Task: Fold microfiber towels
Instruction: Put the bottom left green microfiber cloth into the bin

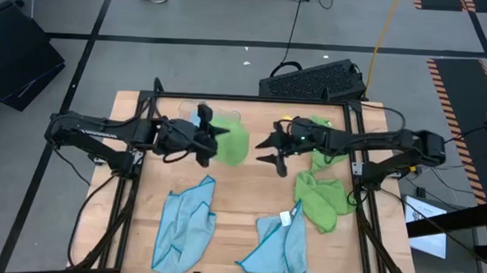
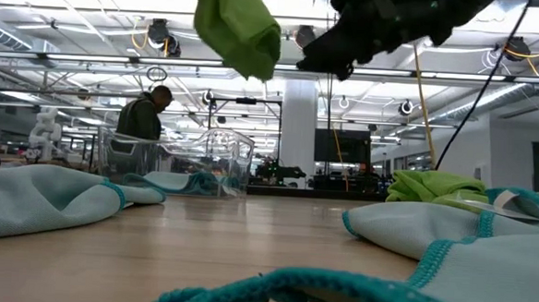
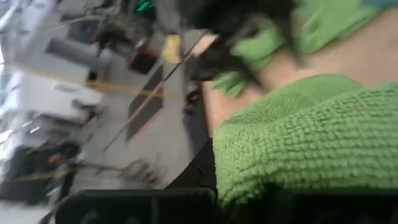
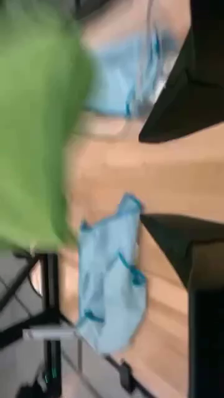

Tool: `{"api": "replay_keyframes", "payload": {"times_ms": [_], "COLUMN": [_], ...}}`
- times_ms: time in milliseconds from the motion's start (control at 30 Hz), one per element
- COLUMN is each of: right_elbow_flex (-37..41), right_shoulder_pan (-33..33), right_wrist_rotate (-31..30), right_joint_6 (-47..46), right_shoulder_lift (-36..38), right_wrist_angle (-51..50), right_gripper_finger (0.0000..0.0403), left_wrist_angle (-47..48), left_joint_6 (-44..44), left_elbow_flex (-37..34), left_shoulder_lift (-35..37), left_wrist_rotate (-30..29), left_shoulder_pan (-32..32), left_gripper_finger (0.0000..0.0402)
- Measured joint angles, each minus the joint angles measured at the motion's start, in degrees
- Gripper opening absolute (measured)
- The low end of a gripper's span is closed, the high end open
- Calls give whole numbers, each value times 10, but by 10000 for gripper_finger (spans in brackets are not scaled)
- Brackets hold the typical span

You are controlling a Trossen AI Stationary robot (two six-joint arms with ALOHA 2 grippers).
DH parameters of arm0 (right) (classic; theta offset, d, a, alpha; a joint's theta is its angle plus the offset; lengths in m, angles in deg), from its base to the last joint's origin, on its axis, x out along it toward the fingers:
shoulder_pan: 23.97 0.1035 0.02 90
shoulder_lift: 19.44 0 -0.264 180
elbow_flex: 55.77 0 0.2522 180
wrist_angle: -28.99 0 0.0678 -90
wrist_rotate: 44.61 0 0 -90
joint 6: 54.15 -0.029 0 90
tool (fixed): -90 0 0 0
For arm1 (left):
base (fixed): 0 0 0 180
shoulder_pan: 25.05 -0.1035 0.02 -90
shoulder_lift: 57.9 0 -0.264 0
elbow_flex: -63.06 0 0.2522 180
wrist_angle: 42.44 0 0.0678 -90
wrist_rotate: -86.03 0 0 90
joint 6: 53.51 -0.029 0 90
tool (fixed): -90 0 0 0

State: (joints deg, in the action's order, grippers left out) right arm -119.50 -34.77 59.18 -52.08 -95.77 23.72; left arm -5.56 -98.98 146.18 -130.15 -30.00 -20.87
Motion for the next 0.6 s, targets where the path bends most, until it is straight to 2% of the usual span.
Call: {"api": "replay_keyframes", "payload": {"times_ms": [167, 267, 400, 600], "right_elbow_flex": [0, -1, 0, -48], "right_shoulder_pan": [-5, -4, 6, 33], "right_wrist_rotate": [-10, 42, 60, 44], "right_joint_6": [17, 16, 3, -35], "right_shoulder_lift": [57, 57, 24, -62], "right_wrist_angle": [38, 91, 144, 180], "right_gripper_finger": [266, 294, 309, 311], "left_wrist_angle": [14, 8, -7, -24], "left_joint_6": [2, -17, -37, -35], "left_elbow_flex": [0, 0, 0, 0], "left_shoulder_lift": [0, -3, -3, -7], "left_wrist_rotate": [39, 80, 137, 140], "left_shoulder_pan": [0, 0, 0, -4], "left_gripper_finger": [6, 8, 4, 9]}}
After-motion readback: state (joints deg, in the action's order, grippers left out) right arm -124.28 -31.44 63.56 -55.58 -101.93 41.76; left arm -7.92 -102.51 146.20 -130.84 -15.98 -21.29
